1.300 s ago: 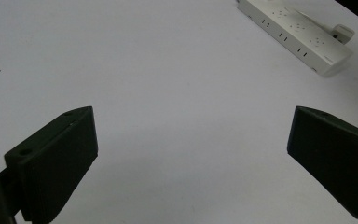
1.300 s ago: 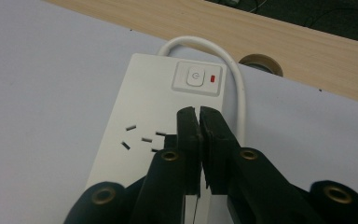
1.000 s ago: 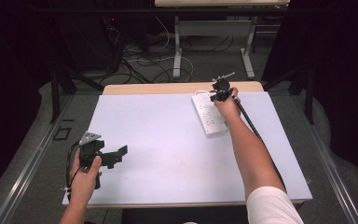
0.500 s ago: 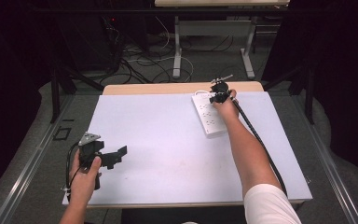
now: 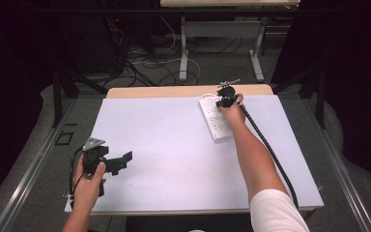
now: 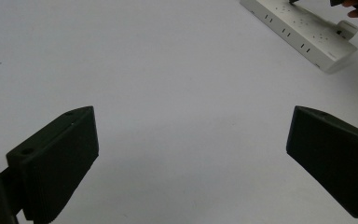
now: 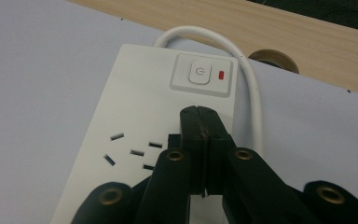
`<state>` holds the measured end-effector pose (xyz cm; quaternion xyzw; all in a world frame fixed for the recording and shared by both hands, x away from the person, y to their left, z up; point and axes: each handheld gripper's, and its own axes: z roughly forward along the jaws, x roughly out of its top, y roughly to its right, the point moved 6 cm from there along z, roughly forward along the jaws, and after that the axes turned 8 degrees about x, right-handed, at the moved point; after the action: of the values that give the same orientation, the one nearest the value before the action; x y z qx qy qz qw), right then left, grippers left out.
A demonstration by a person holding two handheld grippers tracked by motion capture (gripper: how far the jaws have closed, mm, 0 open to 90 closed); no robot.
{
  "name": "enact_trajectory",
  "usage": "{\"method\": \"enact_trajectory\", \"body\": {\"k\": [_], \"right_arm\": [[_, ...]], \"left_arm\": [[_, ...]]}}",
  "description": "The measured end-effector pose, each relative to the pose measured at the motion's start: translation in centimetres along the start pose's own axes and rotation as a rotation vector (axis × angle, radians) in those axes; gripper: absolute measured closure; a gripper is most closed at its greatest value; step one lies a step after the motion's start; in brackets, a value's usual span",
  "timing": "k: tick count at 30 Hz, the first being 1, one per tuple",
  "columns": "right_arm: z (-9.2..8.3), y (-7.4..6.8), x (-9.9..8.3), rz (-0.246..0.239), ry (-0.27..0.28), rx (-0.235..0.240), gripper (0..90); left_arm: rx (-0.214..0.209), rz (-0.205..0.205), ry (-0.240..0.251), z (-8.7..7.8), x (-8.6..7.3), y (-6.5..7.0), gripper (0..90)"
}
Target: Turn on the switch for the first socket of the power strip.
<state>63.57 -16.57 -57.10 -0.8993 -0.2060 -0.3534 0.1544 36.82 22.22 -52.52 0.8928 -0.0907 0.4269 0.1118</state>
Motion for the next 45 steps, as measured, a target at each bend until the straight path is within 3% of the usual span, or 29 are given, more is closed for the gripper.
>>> {"method": "enact_trajectory", "body": {"k": [29, 36, 45], "right_arm": [[0.15, 0.46, -0.24, 0.028, 0.023, -0.003, 86.3], [0.0, 0.35, -0.23, 0.056, 0.013, -0.014, 78.3], [-0.26, 0.37, -0.26, 0.039, -0.013, -0.018, 64.8]], "left_arm": [[0.004, -0.005, 0.006, 0.22, -0.06, 0.0, 2.5], [0.001, -0.008, 0.009, 0.19, 0.02, -0.03, 2.6], [-0.003, -0.011, 0.0, 0.42, -0.19, 0.09, 2.8]]}}
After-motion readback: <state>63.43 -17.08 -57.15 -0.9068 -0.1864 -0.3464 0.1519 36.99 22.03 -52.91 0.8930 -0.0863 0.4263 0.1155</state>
